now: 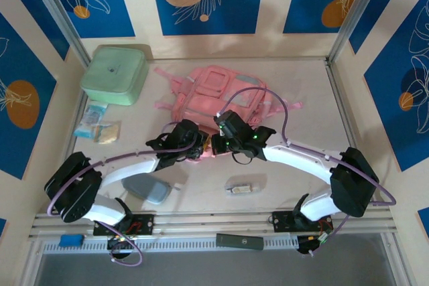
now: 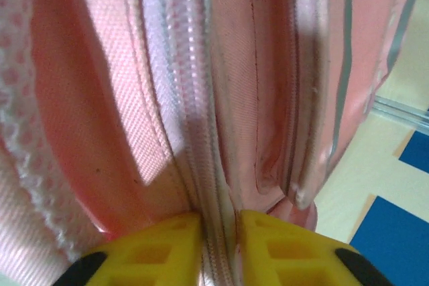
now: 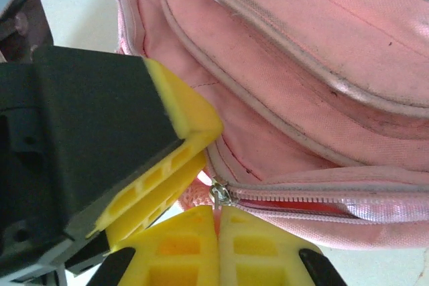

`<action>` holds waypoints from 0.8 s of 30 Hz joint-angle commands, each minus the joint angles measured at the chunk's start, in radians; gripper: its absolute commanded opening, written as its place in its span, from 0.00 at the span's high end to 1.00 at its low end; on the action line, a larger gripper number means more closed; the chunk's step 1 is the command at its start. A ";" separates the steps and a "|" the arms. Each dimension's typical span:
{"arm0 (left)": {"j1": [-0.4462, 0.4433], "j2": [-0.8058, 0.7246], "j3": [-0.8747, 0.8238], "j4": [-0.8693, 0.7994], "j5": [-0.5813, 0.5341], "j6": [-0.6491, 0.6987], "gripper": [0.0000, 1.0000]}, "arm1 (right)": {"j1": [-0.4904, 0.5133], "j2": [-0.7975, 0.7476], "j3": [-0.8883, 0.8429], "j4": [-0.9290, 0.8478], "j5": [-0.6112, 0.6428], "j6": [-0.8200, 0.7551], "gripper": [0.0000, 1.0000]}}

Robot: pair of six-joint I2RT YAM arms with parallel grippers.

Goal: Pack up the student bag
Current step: Zip the student bag at the center of the table.

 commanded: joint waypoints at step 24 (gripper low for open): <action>0.495 -0.180 0.023 -0.276 0.171 0.548 1.00 | -0.211 -0.174 -0.101 -0.182 0.197 -0.068 1.00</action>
